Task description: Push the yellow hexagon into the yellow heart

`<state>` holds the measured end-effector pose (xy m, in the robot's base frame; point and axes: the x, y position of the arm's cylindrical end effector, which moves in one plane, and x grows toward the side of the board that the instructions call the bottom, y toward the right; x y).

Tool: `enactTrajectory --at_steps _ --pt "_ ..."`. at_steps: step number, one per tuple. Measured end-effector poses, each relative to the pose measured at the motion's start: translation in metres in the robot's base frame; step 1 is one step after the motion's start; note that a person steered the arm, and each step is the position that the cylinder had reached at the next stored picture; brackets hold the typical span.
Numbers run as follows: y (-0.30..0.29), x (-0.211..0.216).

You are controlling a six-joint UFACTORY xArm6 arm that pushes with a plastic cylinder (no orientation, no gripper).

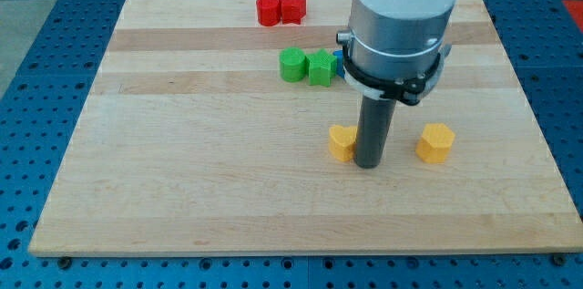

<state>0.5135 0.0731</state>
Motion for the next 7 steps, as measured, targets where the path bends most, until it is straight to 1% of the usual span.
enactTrajectory --at_steps 1,2,3,5,6,7 --pt "-0.008 -0.011" --pt "-0.006 -0.002" --pt "0.004 0.026" --pt "0.096 0.029" --pt "0.112 0.019" --pt "0.112 -0.006"
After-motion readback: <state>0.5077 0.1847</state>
